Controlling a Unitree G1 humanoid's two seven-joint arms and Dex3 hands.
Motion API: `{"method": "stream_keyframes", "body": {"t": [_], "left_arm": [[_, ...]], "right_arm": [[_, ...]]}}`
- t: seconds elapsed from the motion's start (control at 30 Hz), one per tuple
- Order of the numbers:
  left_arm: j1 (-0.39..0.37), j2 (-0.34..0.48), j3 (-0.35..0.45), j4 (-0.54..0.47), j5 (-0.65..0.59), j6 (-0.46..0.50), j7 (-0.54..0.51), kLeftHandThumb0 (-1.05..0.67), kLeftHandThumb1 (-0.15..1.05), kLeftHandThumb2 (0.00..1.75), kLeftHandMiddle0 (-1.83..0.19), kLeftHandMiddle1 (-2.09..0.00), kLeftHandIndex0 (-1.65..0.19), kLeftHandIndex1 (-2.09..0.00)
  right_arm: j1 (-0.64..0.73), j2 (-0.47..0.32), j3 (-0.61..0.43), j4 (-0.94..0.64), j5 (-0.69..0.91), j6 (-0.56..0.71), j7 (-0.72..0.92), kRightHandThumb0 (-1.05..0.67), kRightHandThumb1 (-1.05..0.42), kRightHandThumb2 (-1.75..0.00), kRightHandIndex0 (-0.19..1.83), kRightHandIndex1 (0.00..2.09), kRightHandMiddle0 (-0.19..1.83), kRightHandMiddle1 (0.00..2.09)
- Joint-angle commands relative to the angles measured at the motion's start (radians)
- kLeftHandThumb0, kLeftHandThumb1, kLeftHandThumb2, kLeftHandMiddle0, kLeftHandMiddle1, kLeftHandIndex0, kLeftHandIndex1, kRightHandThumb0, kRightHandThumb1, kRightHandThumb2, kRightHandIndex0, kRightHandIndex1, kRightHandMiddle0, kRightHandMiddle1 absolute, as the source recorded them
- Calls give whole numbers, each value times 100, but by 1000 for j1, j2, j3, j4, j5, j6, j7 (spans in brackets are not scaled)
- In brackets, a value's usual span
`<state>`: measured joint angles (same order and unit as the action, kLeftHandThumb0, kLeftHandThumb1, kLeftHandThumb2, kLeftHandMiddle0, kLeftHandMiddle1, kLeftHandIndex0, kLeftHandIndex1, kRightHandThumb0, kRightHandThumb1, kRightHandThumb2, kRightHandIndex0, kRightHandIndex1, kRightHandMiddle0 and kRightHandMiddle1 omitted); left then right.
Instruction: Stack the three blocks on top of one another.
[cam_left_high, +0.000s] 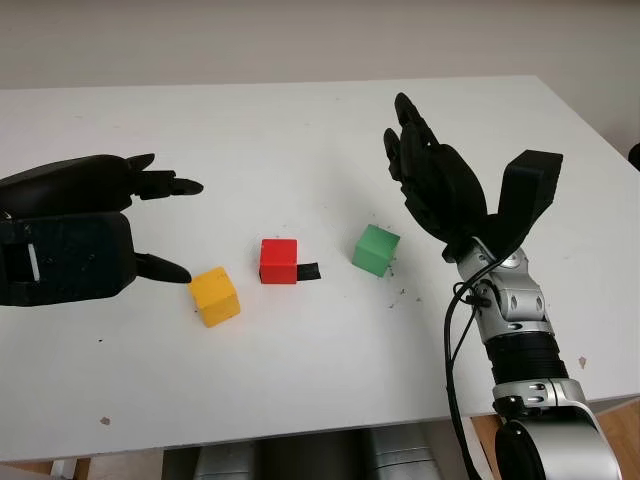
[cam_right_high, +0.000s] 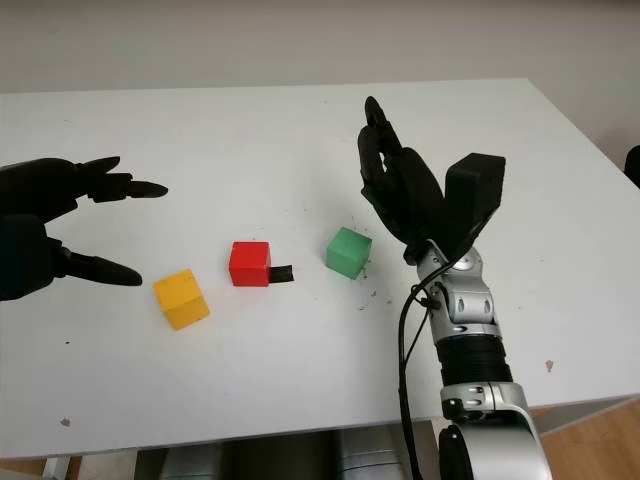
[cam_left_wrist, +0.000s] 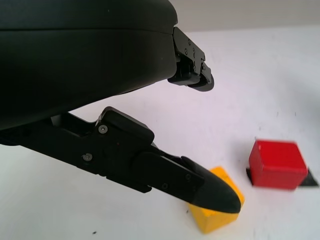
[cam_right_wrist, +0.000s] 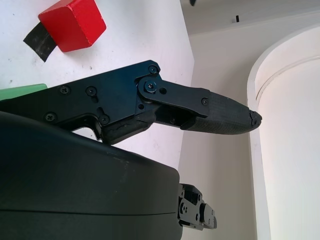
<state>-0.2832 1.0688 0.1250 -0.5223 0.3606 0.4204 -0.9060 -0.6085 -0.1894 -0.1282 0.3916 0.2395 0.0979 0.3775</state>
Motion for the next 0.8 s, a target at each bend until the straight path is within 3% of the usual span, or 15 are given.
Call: {"method": "stream_keyframes", "body": {"t": [0.0,0.17,0.33,0.57,0.77], "left_arm": [[-6,40,-16,-9,0,-15,-25,-82,90,4,14,-4,-18,-16],[20,43,-32,-50,30,-23,-17,-78,89,5,14,-5,-19,-13],[46,15,-104,-110,156,47,9,-89,103,10,11,-6,-22,-10],[125,-108,-215,-196,460,134,91,-93,105,23,2,-8,-24,-9],[168,-227,-236,-215,572,160,75,-94,105,30,0,-7,-22,-8]], "right_arm": [[-13,-9,-4,0,0,4,-2,-77,-105,-67,-19,0,-19,0],[-12,-10,-4,-5,-1,9,-4,-76,-105,-67,-19,0,-19,0],[-9,-15,-3,-7,-3,6,1,-76,-105,-67,-19,0,-19,0],[-9,-12,-4,-6,-1,4,3,-76,-105,-68,-19,0,-19,0],[-10,-5,-2,-11,-3,9,-7,-76,-105,-68,-19,0,-19,0]]}}
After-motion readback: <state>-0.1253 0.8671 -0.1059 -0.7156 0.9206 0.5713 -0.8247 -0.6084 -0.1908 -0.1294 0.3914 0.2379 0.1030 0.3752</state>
